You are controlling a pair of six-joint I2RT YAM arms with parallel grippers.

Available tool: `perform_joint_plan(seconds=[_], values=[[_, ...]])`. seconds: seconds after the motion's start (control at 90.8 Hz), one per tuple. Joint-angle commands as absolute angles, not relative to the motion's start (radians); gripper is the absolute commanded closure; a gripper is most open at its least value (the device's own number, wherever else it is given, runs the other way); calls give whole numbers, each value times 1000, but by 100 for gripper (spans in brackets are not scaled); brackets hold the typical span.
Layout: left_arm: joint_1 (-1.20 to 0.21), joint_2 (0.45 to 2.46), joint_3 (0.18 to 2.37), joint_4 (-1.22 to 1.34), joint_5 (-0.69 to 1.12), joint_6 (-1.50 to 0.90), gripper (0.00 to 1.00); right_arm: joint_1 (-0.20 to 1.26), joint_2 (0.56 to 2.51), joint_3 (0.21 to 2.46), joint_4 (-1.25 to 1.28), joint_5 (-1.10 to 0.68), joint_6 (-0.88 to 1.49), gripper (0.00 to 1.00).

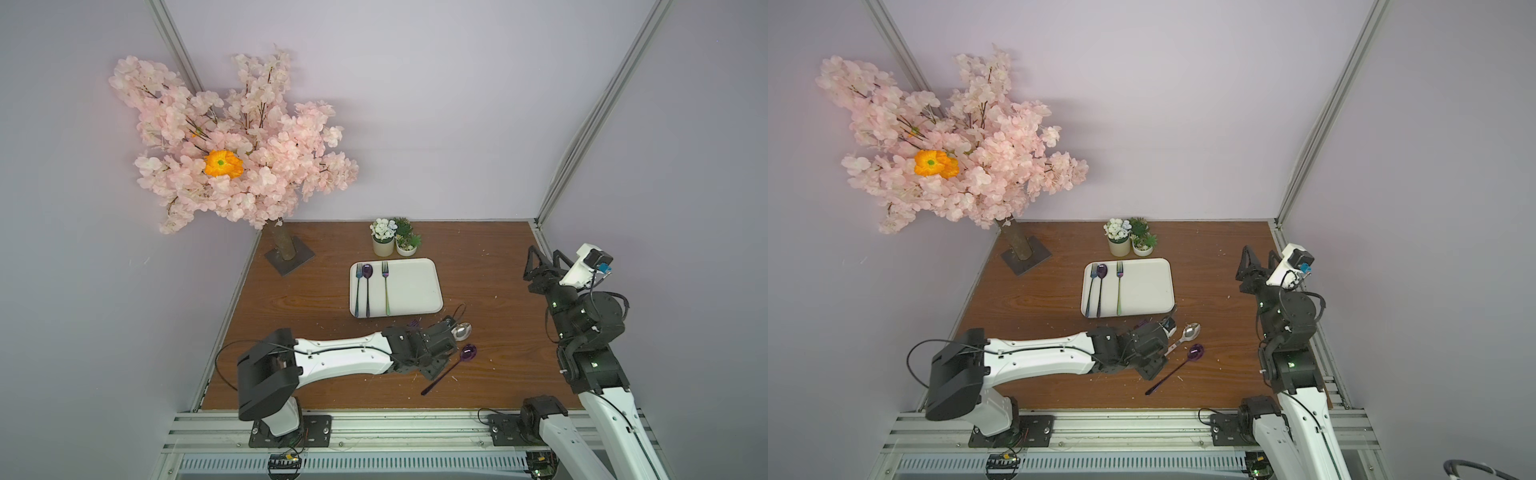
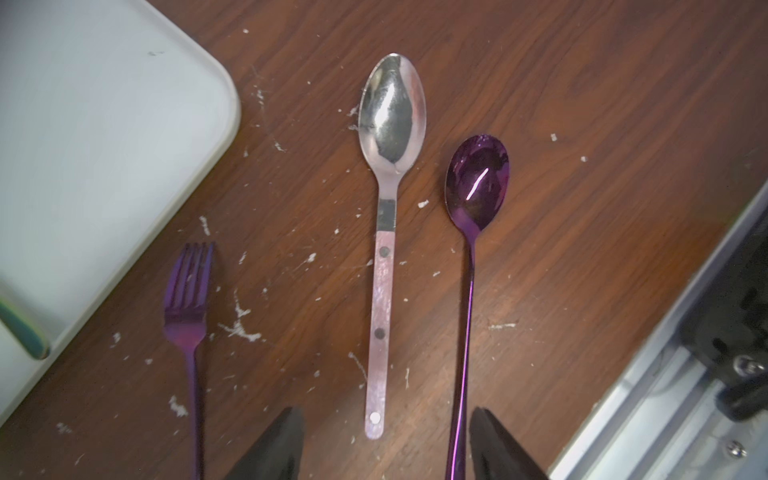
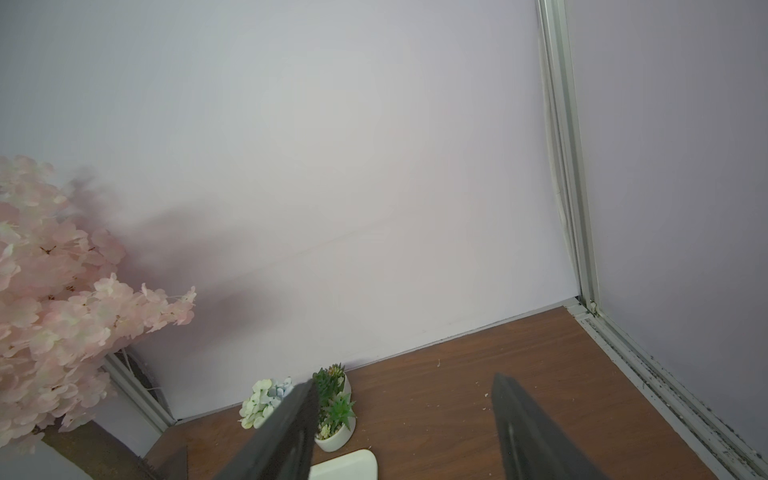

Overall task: Set the spoon and fork side by side
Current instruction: Pick up the spoon from the center of the board.

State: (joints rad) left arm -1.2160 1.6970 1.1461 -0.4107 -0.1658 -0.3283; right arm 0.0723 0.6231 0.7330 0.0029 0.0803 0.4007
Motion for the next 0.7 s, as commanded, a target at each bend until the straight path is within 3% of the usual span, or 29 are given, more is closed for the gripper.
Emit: perform_joint_plan(seconds=[0.0, 0.694], values=[[-1218, 1792, 1239, -376, -201, -269, 36, 71, 625, 769, -39, 81, 401, 31], [-1143, 2003, 1325, -429, -38, -247, 54, 71, 572, 737, -28, 87, 374, 31]])
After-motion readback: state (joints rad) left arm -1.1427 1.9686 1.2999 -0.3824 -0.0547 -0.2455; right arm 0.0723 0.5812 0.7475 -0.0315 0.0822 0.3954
